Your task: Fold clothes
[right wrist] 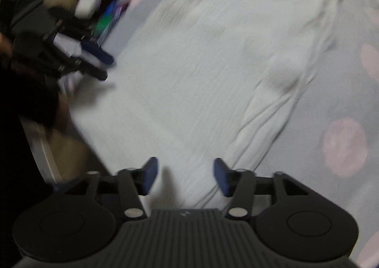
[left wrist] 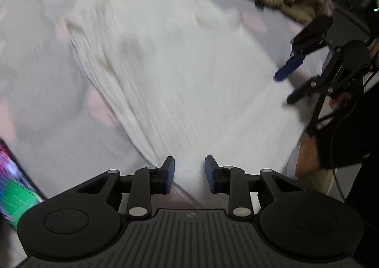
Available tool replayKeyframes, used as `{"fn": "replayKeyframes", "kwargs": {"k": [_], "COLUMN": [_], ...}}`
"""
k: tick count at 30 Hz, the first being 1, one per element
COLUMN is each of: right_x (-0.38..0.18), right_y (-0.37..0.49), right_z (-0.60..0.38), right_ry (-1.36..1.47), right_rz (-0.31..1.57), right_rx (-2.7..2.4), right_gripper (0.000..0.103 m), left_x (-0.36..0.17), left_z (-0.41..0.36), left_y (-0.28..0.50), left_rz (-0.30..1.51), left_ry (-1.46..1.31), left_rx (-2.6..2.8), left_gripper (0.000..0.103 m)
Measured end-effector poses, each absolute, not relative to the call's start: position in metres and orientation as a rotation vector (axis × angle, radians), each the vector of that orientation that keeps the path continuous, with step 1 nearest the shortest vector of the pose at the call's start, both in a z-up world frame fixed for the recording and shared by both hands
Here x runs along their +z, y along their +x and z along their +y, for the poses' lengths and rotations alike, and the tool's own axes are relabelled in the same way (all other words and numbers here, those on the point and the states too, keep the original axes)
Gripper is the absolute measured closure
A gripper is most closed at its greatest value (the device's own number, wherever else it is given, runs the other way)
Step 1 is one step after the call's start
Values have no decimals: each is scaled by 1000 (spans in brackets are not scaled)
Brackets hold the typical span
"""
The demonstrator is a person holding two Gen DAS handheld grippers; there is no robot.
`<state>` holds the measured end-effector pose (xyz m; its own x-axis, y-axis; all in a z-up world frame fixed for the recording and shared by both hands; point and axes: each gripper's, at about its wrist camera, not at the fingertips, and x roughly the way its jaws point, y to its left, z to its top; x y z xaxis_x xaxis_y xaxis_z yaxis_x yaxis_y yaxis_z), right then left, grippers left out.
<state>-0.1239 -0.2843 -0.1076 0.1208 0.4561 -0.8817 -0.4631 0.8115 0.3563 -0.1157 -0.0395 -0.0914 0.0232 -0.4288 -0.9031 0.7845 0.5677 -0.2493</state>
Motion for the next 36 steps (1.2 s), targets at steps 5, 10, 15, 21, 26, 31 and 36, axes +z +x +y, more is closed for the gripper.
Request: {"fn": "replayKeyframes", "kwargs": {"k": [5, 10, 15, 21, 26, 31, 36], "right_x": [-74, -66, -80, -101, -118, -132, -158], "right_y": [-60, 11, 78, 149, 191, 226, 254], "right_z": [-309, -328, -349, -375, -397, -414, -416], "right_ry": [106, 178, 254, 349, 437, 521, 575], "right_rz": [1175, 1099, 1062, 1025, 991, 969, 981], "right_rx": [545, 443, 363, 311, 275, 284, 318], "right_gripper": [41, 37, 30, 27, 27, 26, 26], "left_x": [-35, -33, -63, -93, -116, -132, -147], "left_z": [-45, -68, -99, -108, -113, -110, -115], "left_y": [-51, 46, 112, 170, 214, 251, 275], "left_rz": [1092, 1052, 1080, 1074, 1088, 1119, 1138], "left_ry": [294, 142, 95, 23, -15, -99, -142], "left_rx": [-938, -894, -842, -819, -802, -824, -854], "left_gripper": [56, 51, 50, 48, 48, 48, 46]}}
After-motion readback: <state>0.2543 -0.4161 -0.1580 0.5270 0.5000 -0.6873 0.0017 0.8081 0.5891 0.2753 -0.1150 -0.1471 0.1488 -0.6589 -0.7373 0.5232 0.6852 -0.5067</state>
